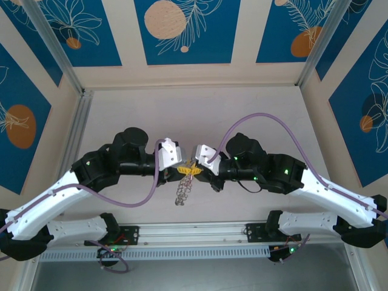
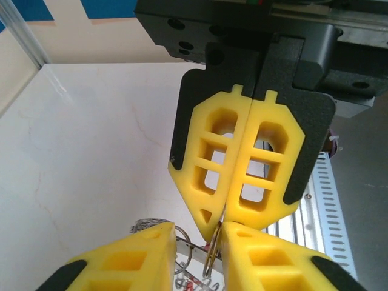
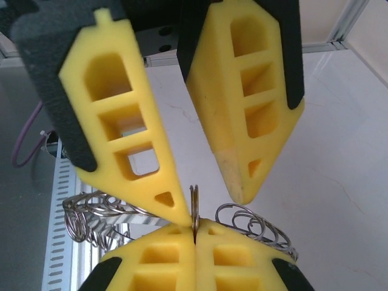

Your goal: Put the keys on the keyring

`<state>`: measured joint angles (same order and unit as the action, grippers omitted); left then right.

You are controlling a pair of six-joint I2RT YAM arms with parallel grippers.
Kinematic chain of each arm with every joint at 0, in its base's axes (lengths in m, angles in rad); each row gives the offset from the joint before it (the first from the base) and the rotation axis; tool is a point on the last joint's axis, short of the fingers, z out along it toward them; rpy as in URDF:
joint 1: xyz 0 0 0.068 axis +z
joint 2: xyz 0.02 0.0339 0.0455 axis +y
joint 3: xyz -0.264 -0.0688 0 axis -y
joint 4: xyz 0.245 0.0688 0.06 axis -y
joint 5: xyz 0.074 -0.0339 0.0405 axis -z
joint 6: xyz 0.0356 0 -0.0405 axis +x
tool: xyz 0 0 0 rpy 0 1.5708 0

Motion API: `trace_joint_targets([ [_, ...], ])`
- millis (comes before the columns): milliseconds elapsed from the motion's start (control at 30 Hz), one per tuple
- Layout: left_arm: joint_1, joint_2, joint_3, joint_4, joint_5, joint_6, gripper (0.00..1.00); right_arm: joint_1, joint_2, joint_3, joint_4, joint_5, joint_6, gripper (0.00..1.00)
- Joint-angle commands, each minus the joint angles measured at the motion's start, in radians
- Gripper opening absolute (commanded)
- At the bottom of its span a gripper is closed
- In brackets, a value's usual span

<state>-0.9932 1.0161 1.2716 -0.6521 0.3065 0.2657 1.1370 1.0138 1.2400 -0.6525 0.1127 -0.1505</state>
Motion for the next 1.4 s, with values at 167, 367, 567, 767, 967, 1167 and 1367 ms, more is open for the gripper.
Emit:
trace_joint_targets([
  [167,-0.003,0.012,0.0,-0.029,-0.002,0.029,0.18,0.007,-0.02,0.029,0.042,-0.036,-0.009,0.0],
  [367,-0.005,0.023,0.0,-0.034,0.005,0.032,0.15,0.007,-0.033,0.02,0.054,-0.049,-0.012,0.0],
  [567,-0.007,0.005,-0.016,-0.007,0.06,0.02,0.0,0.007,-0.05,0.007,0.068,-0.051,-0.014,0.0],
  [767,-0.007,-0.095,-0.098,0.14,0.121,-0.056,0.0,0.0,-0.096,-0.045,0.099,-0.106,-0.008,0.03],
  [967,-0.007,-0.15,-0.184,0.305,0.176,-0.134,0.0,-0.001,-0.131,-0.085,0.124,-0.176,-0.016,0.14],
  [1167,-0.005,-0.172,-0.23,0.403,0.203,-0.164,0.0,-0.001,-0.158,-0.106,0.132,-0.242,-0.024,0.18],
  [1367,-0.005,-0.204,-0.304,0.549,0.268,-0.201,0.0,-0.005,-0.152,-0.116,0.136,-0.245,-0.017,0.18],
])
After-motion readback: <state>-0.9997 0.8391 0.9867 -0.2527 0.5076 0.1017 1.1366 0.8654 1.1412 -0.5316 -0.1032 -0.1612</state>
